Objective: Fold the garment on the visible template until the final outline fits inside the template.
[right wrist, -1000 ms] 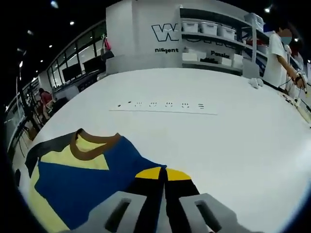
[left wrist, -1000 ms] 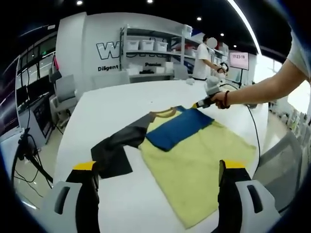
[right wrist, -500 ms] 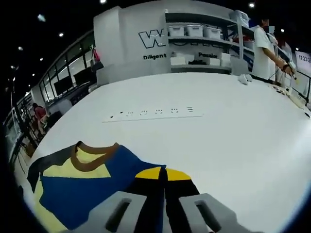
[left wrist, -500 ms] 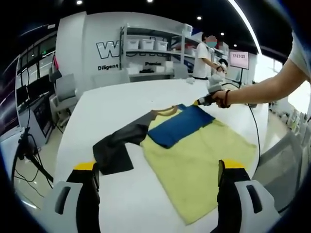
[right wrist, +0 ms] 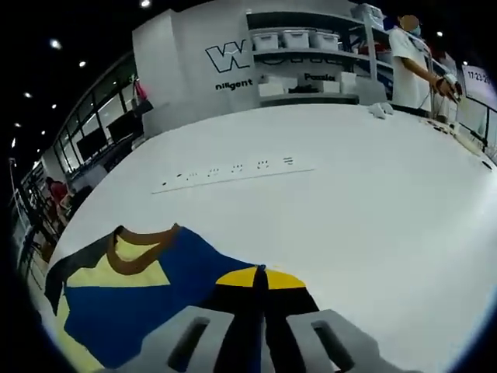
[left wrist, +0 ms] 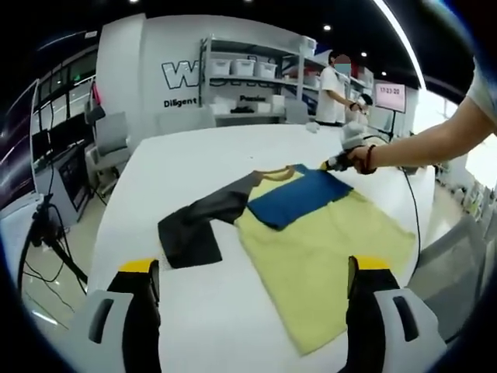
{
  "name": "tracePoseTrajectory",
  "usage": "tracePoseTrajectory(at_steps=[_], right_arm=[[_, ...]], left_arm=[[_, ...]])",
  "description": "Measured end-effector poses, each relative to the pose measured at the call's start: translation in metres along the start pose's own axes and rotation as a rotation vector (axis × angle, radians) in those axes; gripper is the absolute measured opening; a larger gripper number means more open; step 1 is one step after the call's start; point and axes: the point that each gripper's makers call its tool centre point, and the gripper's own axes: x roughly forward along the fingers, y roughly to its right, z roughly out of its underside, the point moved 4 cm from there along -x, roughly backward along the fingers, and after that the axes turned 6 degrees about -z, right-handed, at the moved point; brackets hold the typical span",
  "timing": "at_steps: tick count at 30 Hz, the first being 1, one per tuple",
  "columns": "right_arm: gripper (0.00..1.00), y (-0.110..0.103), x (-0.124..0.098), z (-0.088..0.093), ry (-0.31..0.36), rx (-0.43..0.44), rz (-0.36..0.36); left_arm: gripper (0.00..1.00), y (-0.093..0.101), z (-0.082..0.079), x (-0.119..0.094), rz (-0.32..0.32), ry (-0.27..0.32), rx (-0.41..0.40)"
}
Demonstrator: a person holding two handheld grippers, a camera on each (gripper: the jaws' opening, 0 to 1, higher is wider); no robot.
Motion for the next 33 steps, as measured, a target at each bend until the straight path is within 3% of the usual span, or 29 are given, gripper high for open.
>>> tracePoseTrajectory(at_steps=[1,4,8,15,22,29,33], right_arm=[[0.0,0.002,-0.003,-0.004,0.008,-0.037,0.019],[0.0,-0.003,-0.01,-0.008,0.029,-0.07,-0.015],[0.25,-0.015,-0.03,-0.012,0.081,-0.086,-0.079],[0.53,-0.032,-0.062,-0.008,0.116,-0.086,-0.165],[0.79,-0.041,-0.074,-0.008,0.125,-0.099,-0.204],[0.9,-0.071,-0.103,-0.004,0.112,-0.189,-0.312],[0.92,-0.083,-0.122,0.002,0.105,-0.193,-0.361]], left_arm=[[0.94,-0.005,0.0,0.002,-0.016,-0.006,-0.012],[0.92,-0.014,-0.001,0.007,-0.039,-0.006,-0.009],[0.89,-0.029,-0.001,0.016,-0.081,-0.016,-0.002],[0.86,-0.045,-0.005,0.025,-0.117,-0.021,-0.019],[0.86,-0.048,-0.008,0.027,-0.119,-0.016,-0.024],[0.82,-0.053,-0.007,0.032,-0.13,-0.026,-0.042],[0.78,-0.061,0.0,0.045,-0.156,-0.029,-0.071]])
